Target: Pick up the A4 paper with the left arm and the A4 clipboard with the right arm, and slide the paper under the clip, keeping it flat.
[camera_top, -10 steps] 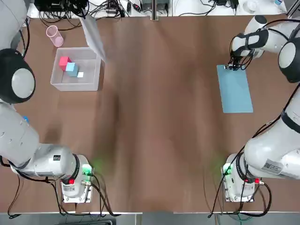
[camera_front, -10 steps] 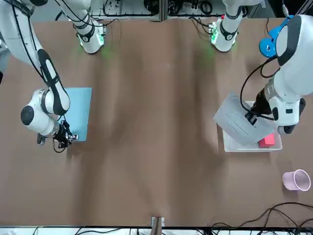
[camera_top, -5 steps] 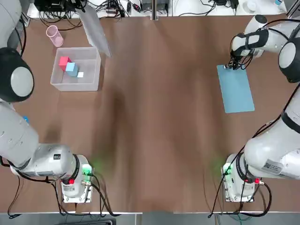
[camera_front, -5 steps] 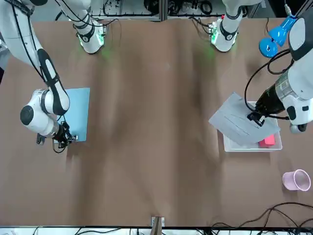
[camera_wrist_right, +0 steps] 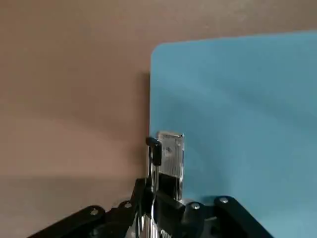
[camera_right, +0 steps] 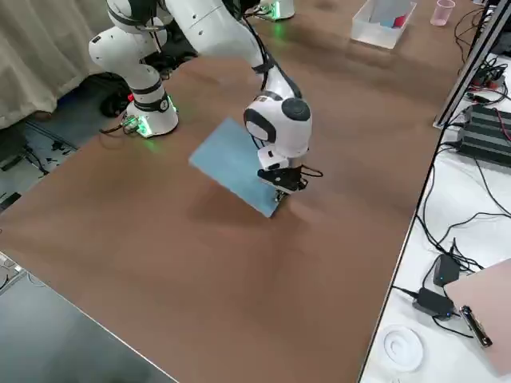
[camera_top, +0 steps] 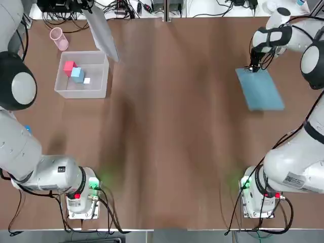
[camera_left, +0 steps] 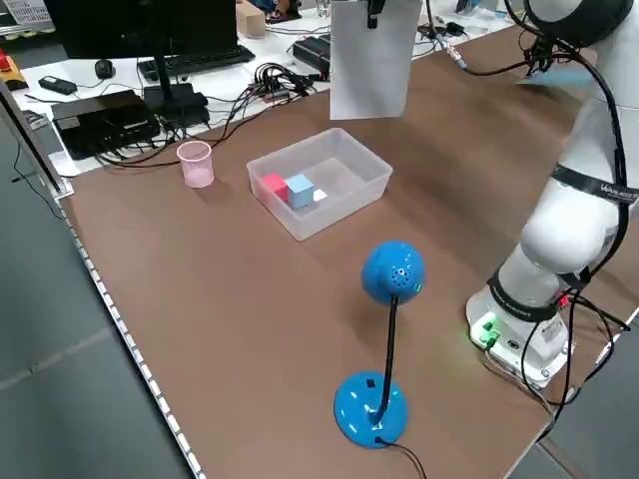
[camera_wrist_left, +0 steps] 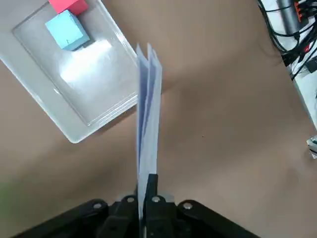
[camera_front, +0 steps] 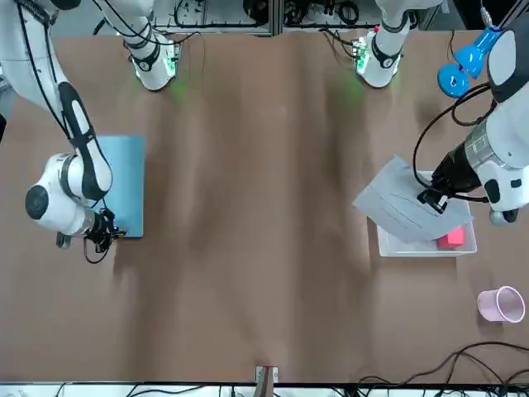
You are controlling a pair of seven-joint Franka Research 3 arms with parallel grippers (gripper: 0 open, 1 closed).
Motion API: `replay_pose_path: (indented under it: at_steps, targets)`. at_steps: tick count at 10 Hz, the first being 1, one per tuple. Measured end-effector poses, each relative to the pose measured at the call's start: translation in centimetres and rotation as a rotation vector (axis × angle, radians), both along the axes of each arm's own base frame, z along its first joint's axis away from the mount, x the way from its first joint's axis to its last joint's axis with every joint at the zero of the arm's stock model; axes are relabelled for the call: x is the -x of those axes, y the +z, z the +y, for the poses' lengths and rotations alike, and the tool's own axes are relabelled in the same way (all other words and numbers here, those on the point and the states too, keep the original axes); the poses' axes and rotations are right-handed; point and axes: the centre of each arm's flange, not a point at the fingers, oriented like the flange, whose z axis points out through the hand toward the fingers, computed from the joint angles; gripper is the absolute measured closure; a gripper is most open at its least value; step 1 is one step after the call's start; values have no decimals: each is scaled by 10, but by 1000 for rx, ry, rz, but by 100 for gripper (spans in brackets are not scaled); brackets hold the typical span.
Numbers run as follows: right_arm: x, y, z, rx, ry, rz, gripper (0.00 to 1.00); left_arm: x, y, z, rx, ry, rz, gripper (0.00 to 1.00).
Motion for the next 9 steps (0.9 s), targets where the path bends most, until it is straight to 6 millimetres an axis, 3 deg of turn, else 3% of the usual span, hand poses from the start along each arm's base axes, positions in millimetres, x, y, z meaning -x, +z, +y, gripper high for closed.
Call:
replay_pose_path:
  at_steps: [2,5,7,9]
  targets:
    - [-18,28,9,2,11,-17,95,0,2,-2,6,-4,-3,99]
    - [-54,83,55,11,51,-111,96,2,4,-11,10,-70,-13,99]
    - [-74,118,98,8,59,-183,96,2,4,-15,11,-90,-14,99]
    - [-81,143,169,-13,15,-233,96,3,-1,-19,10,-83,-3,99]
